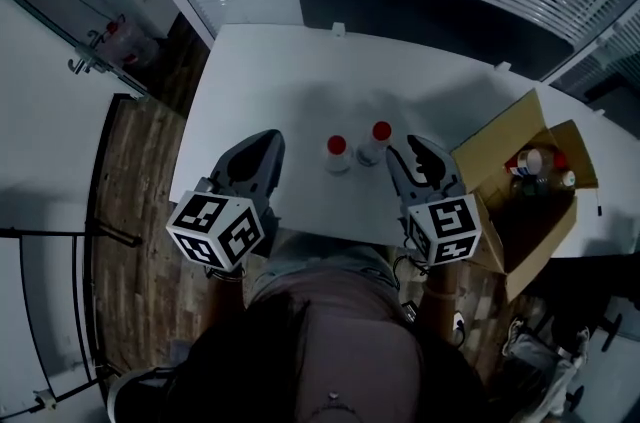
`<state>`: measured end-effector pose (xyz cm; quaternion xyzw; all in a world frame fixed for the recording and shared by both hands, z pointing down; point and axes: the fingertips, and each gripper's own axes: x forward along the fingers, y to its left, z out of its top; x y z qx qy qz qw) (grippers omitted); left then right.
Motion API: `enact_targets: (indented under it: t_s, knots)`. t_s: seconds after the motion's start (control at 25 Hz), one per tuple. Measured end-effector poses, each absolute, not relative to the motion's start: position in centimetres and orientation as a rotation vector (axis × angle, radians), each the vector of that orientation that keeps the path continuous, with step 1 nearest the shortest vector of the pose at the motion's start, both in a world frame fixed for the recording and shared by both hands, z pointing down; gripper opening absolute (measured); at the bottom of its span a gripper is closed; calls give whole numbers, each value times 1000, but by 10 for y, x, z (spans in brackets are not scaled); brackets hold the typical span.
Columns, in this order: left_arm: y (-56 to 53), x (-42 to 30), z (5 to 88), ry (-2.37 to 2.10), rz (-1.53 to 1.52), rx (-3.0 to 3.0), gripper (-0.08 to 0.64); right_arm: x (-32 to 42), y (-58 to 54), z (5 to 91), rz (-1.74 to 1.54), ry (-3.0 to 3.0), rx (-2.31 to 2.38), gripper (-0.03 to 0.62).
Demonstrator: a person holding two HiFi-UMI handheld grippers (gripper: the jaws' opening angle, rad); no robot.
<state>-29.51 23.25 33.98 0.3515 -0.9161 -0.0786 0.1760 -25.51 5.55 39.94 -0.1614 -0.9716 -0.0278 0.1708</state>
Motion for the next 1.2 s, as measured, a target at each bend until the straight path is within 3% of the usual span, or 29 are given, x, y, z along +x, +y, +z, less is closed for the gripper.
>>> enact_targets:
  t_s: [0.48,1.2]
  knots:
    - [204,-266,332,-2599,-243,1001,9,-217,29,369,-162,-2812,-440,58]
    - [156,-238,326,-2610,-204,997,9,-187,-16,312,-138,-2940,-459,41]
